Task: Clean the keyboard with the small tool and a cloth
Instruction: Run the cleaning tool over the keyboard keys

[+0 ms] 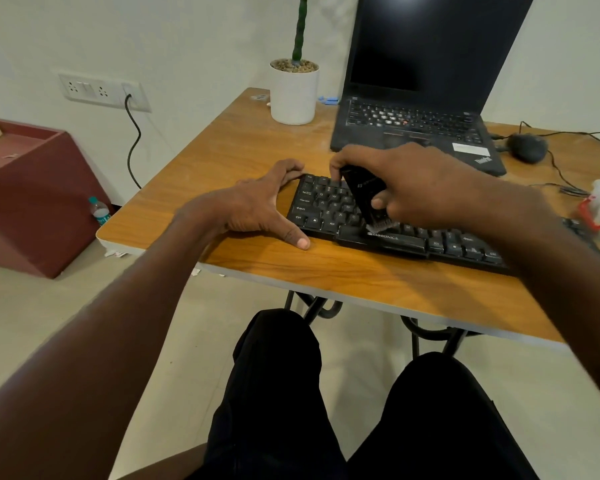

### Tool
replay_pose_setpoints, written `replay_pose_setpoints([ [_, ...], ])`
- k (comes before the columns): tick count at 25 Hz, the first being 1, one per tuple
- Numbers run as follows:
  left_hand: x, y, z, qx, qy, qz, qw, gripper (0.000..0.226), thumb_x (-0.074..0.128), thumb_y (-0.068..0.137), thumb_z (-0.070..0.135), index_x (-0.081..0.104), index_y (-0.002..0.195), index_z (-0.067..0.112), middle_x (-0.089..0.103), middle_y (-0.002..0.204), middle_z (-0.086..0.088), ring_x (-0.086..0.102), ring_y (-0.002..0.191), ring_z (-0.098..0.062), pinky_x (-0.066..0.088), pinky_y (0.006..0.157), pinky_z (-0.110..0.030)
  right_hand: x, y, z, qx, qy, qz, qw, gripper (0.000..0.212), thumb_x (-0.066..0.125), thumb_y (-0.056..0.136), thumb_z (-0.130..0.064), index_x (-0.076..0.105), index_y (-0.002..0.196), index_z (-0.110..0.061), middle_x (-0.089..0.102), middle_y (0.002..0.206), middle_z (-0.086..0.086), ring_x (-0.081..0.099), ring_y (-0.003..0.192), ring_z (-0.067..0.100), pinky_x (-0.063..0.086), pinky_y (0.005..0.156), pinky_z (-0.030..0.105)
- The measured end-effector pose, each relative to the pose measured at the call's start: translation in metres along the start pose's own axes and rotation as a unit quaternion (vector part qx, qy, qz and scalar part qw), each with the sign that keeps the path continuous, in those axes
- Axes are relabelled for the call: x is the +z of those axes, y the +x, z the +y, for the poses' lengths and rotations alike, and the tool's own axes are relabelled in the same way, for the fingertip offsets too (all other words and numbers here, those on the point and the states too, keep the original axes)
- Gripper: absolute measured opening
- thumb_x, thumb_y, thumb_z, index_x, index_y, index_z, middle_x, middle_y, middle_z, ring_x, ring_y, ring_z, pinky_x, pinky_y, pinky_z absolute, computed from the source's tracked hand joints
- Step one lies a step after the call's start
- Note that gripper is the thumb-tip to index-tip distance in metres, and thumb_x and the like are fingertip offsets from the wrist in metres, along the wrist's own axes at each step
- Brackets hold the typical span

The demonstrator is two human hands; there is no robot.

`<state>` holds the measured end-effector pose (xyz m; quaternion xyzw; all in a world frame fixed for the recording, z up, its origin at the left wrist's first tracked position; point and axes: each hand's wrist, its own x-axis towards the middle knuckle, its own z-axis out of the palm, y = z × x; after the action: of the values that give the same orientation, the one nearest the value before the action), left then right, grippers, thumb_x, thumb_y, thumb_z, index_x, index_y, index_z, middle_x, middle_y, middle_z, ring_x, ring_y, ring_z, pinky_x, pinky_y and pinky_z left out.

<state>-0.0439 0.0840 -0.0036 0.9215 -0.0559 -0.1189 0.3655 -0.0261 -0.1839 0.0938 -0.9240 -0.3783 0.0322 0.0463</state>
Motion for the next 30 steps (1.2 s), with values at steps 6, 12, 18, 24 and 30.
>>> replay_pose_setpoints([
  [6,0.001,-0.002,0.004,0.003,0.003,-0.002,1.0,0.143,0.095,0.038,0.08,0.011,0.152,0.059,0.037,0.162,0.016,0.045,0.141,-0.024,0.037,0.12,-0.053,0.025,0.004,-0.011,-0.037,0.203,0.084,0.975,0.065,0.067,0.095,-0.004,0.041,0.137,-0.046,0.058,0.124,-0.001,0.065,0.097,0.016,0.06,0.066,0.029],
  [12,0.0,-0.002,0.003,0.008,0.008,-0.008,1.0,0.144,0.094,0.039,0.079,0.008,0.153,0.058,0.032,0.166,0.019,0.041,0.144,-0.022,0.033,0.123,-0.052,0.006,-0.011,0.003,0.087,0.037,0.058,0.994,0.062,0.068,0.095,-0.016,0.038,0.135,-0.052,0.058,0.125,0.001,0.058,0.096,0.02,0.056,0.071,0.037],
  [18,0.001,-0.002,0.004,-0.001,-0.003,0.0,1.0,0.133,0.097,0.042,0.075,0.014,0.146,0.062,0.042,0.156,0.009,0.046,0.139,-0.023,0.043,0.117,-0.053,0.024,-0.009,-0.023,-0.065,0.115,0.079,0.988,0.067,0.066,0.093,-0.007,0.039,0.14,-0.047,0.062,0.126,-0.002,0.063,0.106,0.021,0.059,0.076,0.043],
  [24,0.002,-0.003,0.004,0.005,-0.011,0.001,1.0,0.135,0.099,0.044,0.073,0.013,0.148,0.062,0.04,0.16,0.006,0.043,0.144,-0.024,0.041,0.118,-0.054,0.019,-0.005,-0.028,-0.065,0.039,0.097,0.992,0.067,0.064,0.094,-0.01,0.037,0.142,-0.048,0.062,0.128,0.0,0.062,0.108,0.024,0.058,0.076,0.046],
  [30,0.001,0.001,-0.001,0.009,-0.018,-0.007,1.0,0.141,0.097,0.037,0.077,0.014,0.15,0.06,0.033,0.163,0.016,0.043,0.142,-0.022,0.04,0.119,-0.051,0.006,-0.039,0.003,-0.015,0.026,-0.004,1.0,0.067,0.065,0.094,-0.008,0.038,0.129,-0.059,0.06,0.126,-0.004,0.062,0.101,0.019,0.059,0.072,0.042],
])
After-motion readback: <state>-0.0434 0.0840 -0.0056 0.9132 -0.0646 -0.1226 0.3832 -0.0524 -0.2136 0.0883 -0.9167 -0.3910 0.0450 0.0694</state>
